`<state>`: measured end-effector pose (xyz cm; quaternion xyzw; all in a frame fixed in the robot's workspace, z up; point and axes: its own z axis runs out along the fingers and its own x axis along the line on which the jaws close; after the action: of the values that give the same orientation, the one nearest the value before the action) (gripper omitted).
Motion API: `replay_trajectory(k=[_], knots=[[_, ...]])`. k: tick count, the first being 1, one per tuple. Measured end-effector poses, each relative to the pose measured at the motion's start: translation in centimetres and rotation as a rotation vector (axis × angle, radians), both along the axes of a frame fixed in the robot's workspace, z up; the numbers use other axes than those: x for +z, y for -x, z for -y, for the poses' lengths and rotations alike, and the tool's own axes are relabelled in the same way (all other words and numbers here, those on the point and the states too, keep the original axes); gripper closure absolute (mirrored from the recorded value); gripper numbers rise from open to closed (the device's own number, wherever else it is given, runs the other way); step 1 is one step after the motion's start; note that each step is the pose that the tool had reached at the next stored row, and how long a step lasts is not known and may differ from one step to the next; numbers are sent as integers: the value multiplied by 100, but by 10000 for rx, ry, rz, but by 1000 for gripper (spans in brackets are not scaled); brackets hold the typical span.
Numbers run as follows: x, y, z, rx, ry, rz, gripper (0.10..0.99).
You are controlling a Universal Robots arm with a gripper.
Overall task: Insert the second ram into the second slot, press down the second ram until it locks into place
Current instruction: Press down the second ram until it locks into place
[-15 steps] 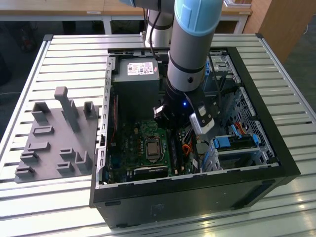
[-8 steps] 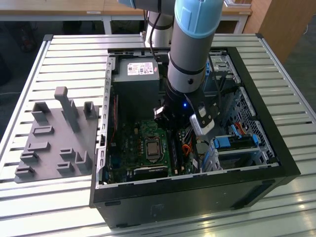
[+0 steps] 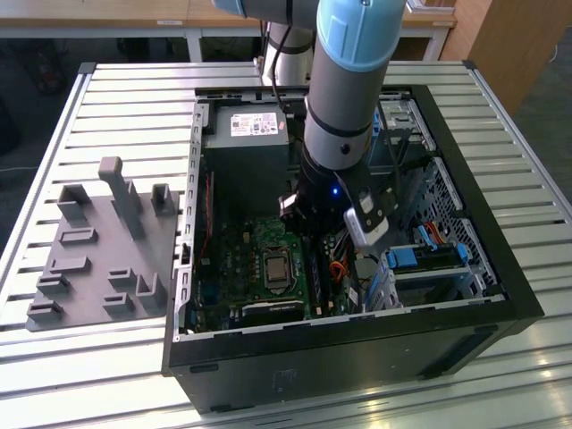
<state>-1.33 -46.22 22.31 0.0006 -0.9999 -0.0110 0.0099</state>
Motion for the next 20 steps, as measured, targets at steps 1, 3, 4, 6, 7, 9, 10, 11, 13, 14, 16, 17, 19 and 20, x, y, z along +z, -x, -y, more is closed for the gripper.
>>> replay_trajectory(k=[1,3,4,6,7,9,10,11,13,14,16,17,19,20], knots=[[-3,0,0,0,0,0,949],[-8,0,0,1,1,-1,949],[-10,0,0,0,1,-3,949],[-15,0,0,0,-1,-6,949],[-16,0,0,0,0,-9,949],[-20,0,2,0,-1,-13,949],[-22,0,4,0,-1,-16,949],[-23,0,6,0,-1,-19,949],[-26,0,10,0,-2,-26,949],[-29,0,12,0,-2,-29,949],[-37,0,13,0,-1,-34,949],[-44,0,13,0,-1,-36,949],[-52,0,13,0,1,-38,949],[-52,0,13,0,0,-38,949]])
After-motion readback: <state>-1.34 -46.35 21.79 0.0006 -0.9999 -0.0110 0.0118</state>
